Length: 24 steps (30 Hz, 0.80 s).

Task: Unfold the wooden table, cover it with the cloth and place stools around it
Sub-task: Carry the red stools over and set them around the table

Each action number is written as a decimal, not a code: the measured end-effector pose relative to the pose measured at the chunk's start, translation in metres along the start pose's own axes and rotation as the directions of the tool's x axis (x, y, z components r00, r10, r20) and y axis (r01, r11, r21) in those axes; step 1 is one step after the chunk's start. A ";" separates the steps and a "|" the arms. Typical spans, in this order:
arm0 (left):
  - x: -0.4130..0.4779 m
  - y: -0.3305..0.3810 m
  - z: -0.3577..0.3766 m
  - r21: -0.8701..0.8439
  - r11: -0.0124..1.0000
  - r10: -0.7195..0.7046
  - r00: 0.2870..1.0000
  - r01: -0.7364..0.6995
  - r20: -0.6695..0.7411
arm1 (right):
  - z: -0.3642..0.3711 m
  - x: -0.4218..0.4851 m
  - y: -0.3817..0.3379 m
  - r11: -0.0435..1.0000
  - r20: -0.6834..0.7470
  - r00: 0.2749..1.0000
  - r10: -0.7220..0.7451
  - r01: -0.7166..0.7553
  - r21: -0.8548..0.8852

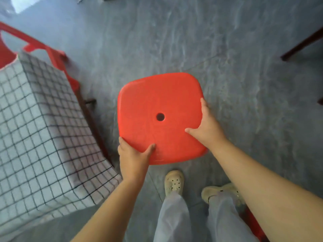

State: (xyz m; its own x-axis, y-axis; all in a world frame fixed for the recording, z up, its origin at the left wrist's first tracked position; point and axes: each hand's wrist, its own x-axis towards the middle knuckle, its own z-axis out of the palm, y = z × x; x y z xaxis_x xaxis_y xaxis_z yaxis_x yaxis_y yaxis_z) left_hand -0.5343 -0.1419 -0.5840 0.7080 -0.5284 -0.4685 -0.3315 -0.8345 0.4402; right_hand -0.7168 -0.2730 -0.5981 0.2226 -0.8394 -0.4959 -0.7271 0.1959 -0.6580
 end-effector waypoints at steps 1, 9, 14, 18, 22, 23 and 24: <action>-0.001 -0.014 -0.005 -0.015 1.000 -0.028 1.000 0.028 -0.009 | 0.013 -0.002 -0.005 1.000 0.032 0.999 -0.019 0.020 -0.020; 0.007 -0.097 -0.049 -0.045 0.990 -0.137 0.988 0.134 -0.075 | 0.091 -0.026 -0.045 0.987 0.192 0.979 -0.068 0.095 -0.133; 0.047 -0.104 -0.071 -0.002 0.994 -0.106 0.991 0.106 -0.086 | 0.110 -0.003 -0.077 0.982 0.160 0.982 -0.100 0.123 -0.141; 0.097 -0.086 -0.084 0.006 0.995 -0.101 0.989 0.102 -0.104 | 0.121 0.026 -0.114 0.964 -0.042 0.991 -0.126 0.112 -0.242; 0.127 -0.068 -0.089 0.036 0.991 -0.125 0.990 0.127 -0.059 | 0.145 0.016 -0.129 0.939 -0.116 0.979 -0.170 0.125 -0.321; 0.128 -0.065 -0.088 0.062 0.991 -0.113 0.992 0.116 -0.052 | 0.148 0.010 -0.127 0.924 -0.062 0.982 -0.180 0.147 -0.353; 0.127 -0.064 -0.087 0.094 0.991 -0.091 0.994 0.096 -0.052 | 0.148 0.005 -0.123 0.907 -0.012 0.982 -0.190 0.171 -0.384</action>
State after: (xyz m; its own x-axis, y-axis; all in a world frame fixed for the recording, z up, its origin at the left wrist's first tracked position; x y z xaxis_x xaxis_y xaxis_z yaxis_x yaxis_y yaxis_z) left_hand -0.3683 -0.1420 -0.6050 0.7668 -0.4410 -0.4664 -0.3193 -0.8924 0.3189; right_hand -0.5306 -0.2259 -0.6034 0.3488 -0.8673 -0.3551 -0.8712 -0.1605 -0.4639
